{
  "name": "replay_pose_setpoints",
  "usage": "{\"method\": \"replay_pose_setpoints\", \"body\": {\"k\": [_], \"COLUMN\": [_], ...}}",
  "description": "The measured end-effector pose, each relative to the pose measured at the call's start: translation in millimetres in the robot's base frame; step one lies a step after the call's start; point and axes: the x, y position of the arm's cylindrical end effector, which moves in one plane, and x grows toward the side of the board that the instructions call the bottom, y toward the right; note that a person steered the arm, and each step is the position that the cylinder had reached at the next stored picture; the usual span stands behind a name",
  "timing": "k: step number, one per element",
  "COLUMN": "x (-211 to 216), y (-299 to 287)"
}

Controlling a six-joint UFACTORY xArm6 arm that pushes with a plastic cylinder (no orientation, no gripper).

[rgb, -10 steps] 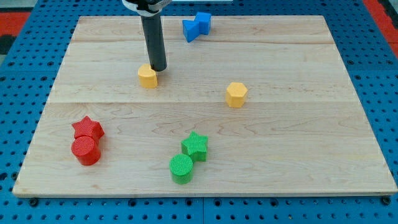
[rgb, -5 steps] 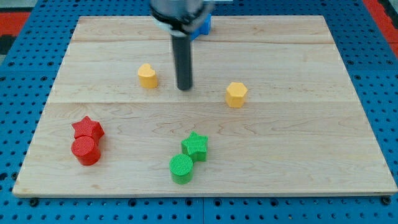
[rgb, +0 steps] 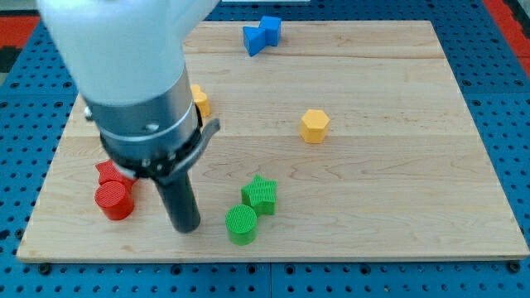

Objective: Move the green star towards the top right

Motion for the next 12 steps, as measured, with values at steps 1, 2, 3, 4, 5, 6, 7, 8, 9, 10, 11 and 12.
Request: {"method": "replay_pose_setpoints", "body": {"k": [1, 2, 3, 4, 5, 6, 7, 8, 9, 10, 11, 12], "x": [27.2, 24.7, 20.5, -18.0, -50.3, -88.0, -122.0, -159.1, -121.0, -146.8, -212.2, -197.0], "y": [16.4, 33.7, 87.4, 84.1, 81.4, 75.0, 75.0, 85.3, 95.0, 137.8, 112.7, 106.4]}}
